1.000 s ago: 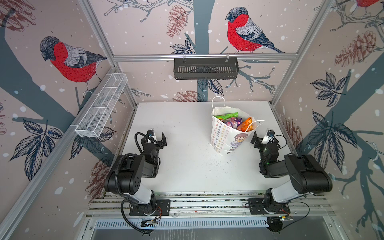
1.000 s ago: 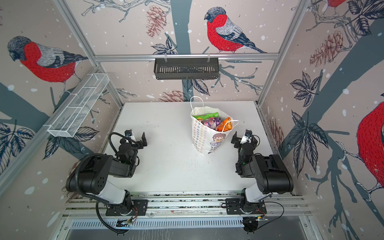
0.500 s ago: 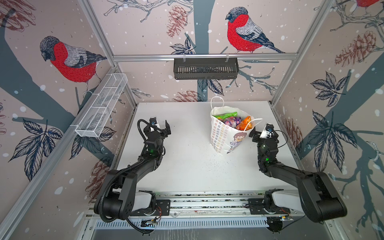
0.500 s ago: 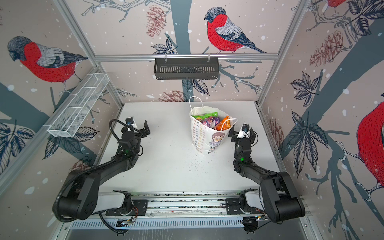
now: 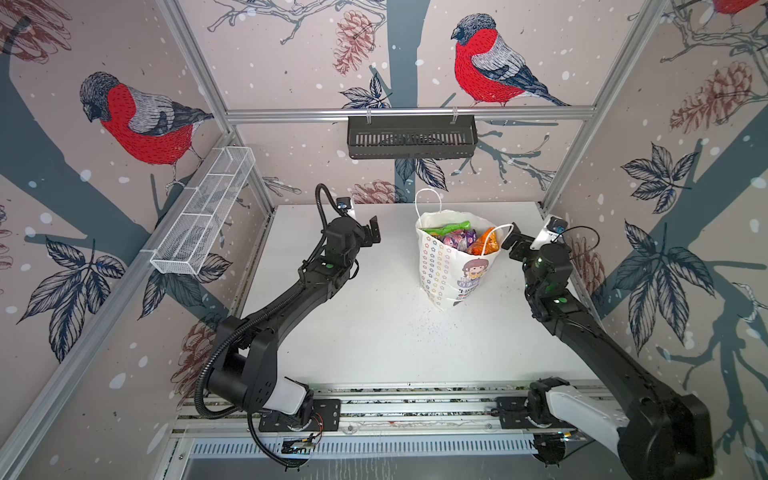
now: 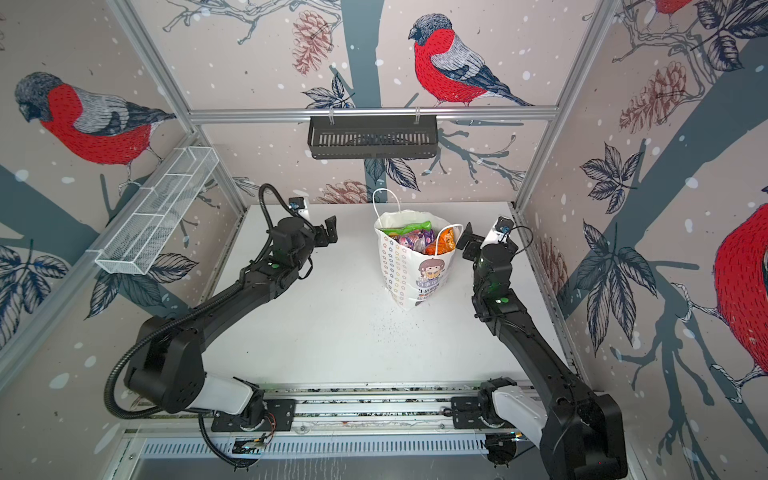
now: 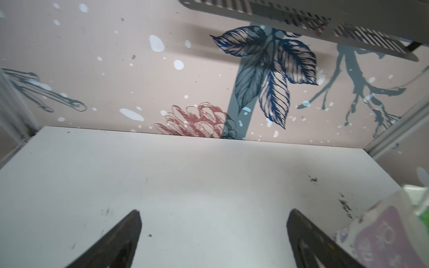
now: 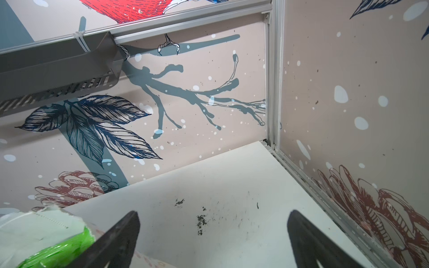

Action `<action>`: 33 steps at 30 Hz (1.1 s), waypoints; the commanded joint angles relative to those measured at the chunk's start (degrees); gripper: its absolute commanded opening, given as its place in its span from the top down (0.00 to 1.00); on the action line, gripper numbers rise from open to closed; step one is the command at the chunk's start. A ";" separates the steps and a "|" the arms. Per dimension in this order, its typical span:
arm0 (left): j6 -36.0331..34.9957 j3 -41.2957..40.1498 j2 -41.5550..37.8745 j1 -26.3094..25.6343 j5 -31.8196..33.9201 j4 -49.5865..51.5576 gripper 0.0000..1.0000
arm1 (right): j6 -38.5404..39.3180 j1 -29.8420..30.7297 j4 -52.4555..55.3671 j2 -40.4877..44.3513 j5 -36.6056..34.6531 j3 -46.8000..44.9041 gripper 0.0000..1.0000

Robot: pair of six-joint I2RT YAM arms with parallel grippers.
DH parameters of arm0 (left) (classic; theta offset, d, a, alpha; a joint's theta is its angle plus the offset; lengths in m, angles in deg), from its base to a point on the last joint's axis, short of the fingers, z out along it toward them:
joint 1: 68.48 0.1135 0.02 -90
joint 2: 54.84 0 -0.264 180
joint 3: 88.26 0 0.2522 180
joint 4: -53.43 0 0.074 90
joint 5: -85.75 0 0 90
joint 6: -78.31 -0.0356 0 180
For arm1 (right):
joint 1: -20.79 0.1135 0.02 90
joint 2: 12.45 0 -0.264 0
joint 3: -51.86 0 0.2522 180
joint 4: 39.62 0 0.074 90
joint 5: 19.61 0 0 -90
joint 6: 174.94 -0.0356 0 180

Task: Take the snacks out of the paper bag
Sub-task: Pick up the paper bag from the top-center of the table.

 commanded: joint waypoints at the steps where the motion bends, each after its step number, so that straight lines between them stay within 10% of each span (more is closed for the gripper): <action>1: -0.26 4.46 1.84 -1.27 -3.92 7.29 0.02 | -5.06 -0.14 10.99 0.98 0.18 3.26 0.00; 33: -0.80 26.26 12.98 -8.85 -18.37 24.76 0.04 | -6.81 -3.96 25.72 -0.90 29.67 27.21 0.00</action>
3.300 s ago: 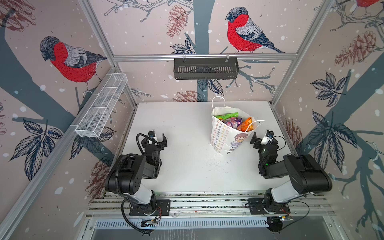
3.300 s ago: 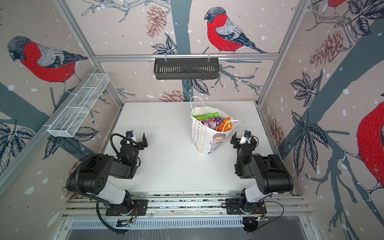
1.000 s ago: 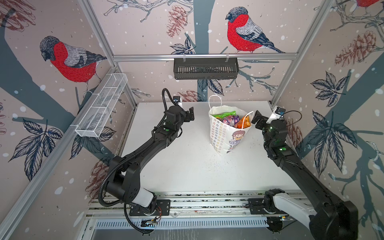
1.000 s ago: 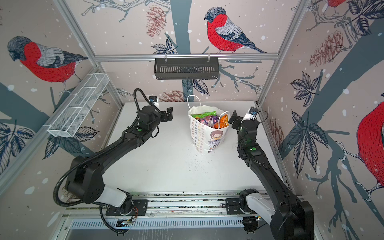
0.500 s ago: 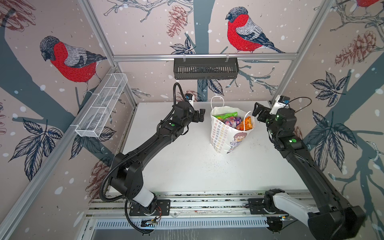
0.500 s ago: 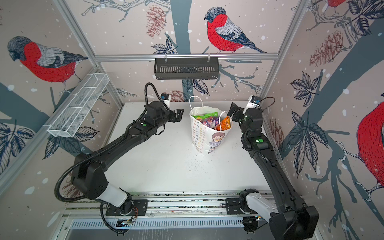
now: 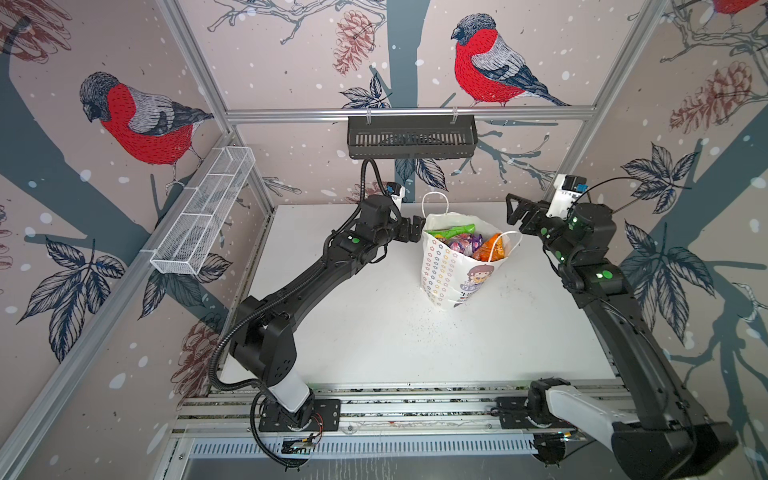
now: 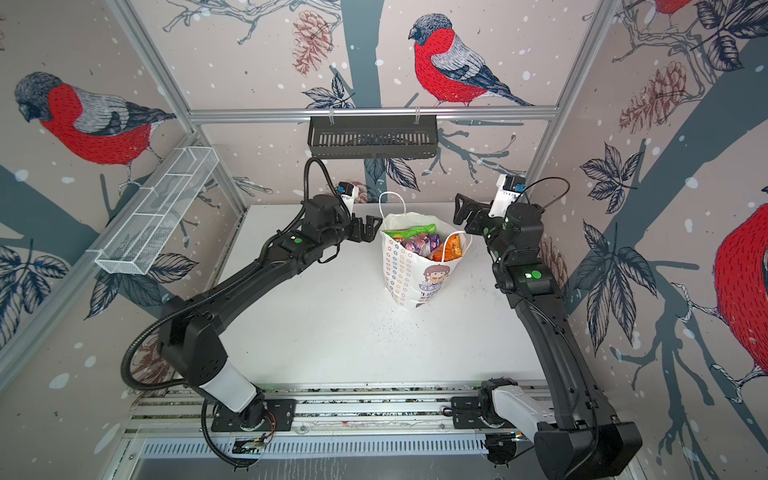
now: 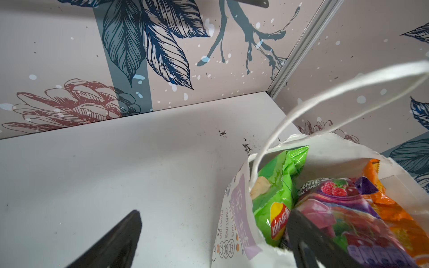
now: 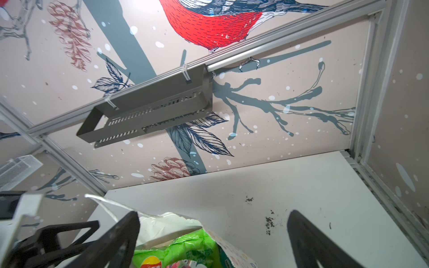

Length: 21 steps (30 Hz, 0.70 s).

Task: Take the snacks out of the paper bag
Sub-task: Pick up the paper bag from the top-center of the table.

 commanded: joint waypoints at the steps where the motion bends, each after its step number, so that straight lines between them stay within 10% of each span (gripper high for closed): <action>1: -1.31 4.00 3.12 -0.38 -2.12 4.51 0.04 | -1.07 -0.29 -0.17 1.08 2.16 -0.48 0.00; 11: -3.78 18.86 14.89 -1.11 -3.35 14.67 0.43 | -1.36 -0.98 -2.14 5.02 -1.70 -5.22 0.00; 21: -6.71 24.52 18.08 -3.01 -1.26 19.32 0.46 | -0.37 -1.92 -2.17 4.81 -2.59 -6.83 0.00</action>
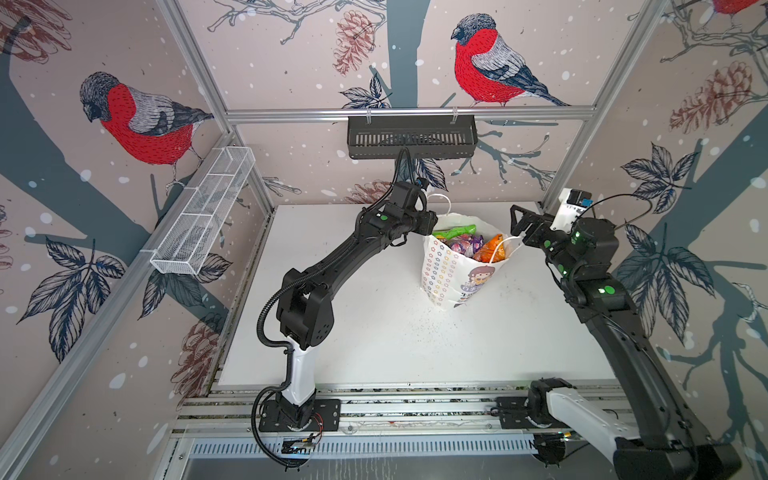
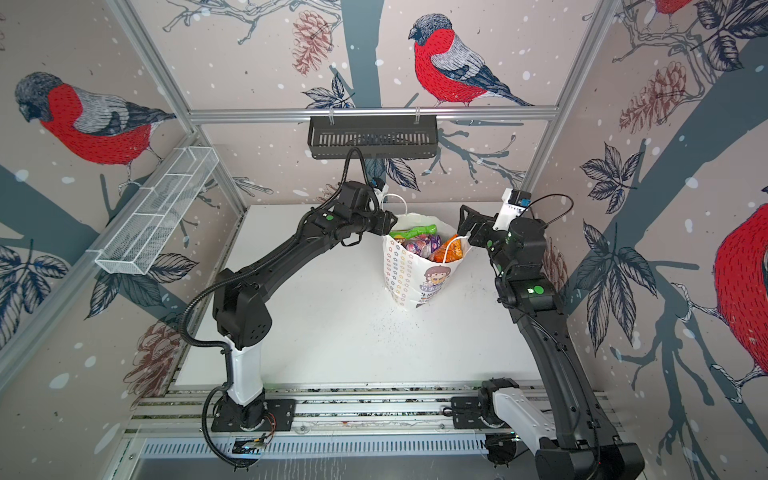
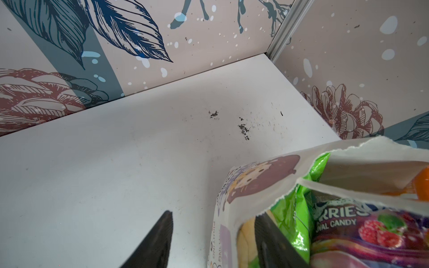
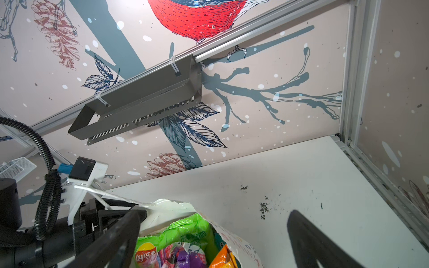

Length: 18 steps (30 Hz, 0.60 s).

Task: Take the snacks out of the paper bag
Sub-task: Pick up the paper bag from the top-center of the table.

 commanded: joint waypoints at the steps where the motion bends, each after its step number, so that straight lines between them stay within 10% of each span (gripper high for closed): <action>1: -1.85 0.51 -0.07 -0.54 1.28 3.04 0.49 | 0.86 -0.30 -2.05 -0.07 -0.73 -0.36 0.00; 10: -2.48 0.12 -0.18 -1.30 2.66 2.02 1.00 | 0.19 -1.11 -2.93 0.28 -0.76 -1.38 0.00; 18: -1.93 -2.03 -2.80 -1.39 4.81 -1.88 1.00 | -0.33 -1.21 -3.21 1.21 -0.88 -2.25 0.00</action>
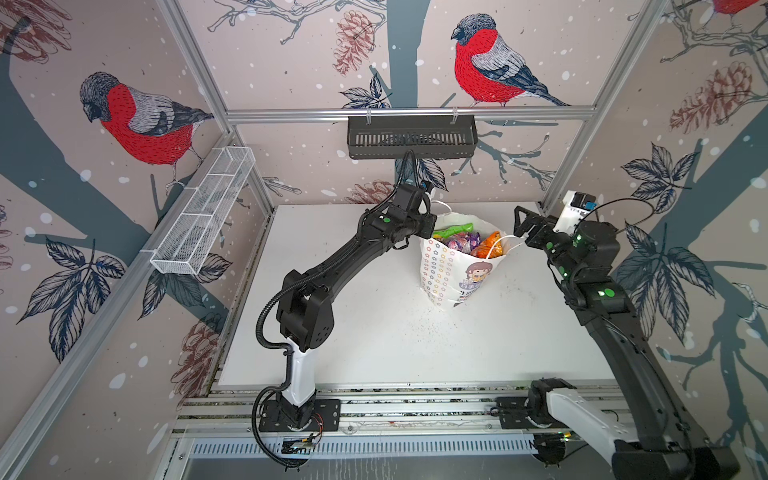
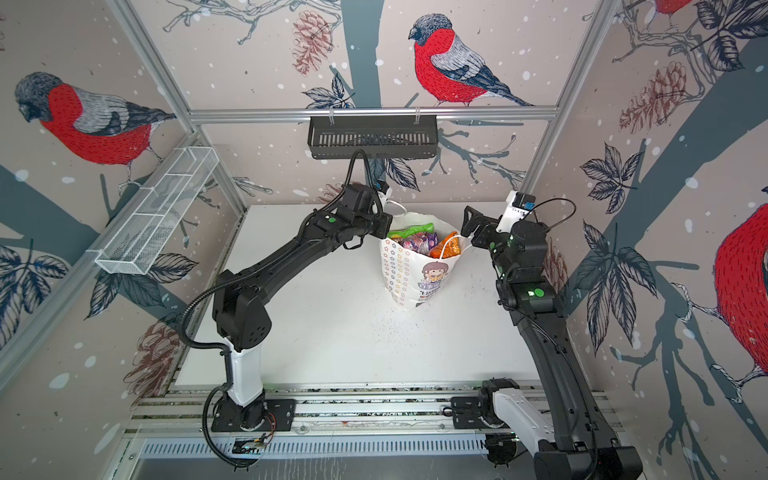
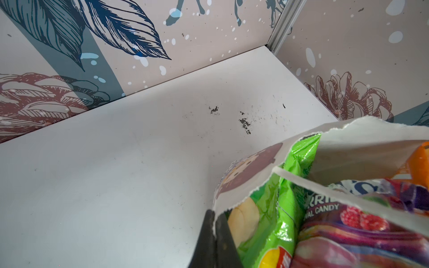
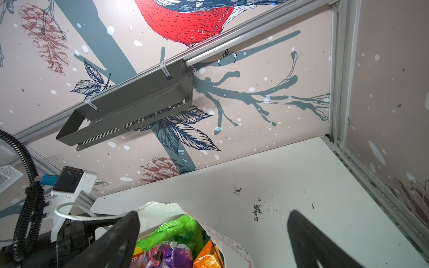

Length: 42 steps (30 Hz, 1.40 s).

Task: Take the snacks out of the paper bag
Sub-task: Pick up the paper bag from the top-center of the table, then pick up the snack from the paper bag.

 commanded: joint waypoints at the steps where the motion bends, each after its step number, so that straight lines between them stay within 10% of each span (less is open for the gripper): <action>1: -0.03 -0.98 -1.97 -0.03 2.60 -2.62 1.00 | -0.35 -0.02 -1.76 0.21 -0.09 -0.29 0.00; 18: -2.76 -0.18 -5.40 3.30 10.21 -5.58 1.00 | -1.76 0.99 -2.21 -2.73 8.36 -0.70 0.00; 42: -5.81 -6.11 -7.95 6.04 10.90 -13.04 1.00 | -6.49 20.15 -10.45 -18.09 11.62 -2.89 0.01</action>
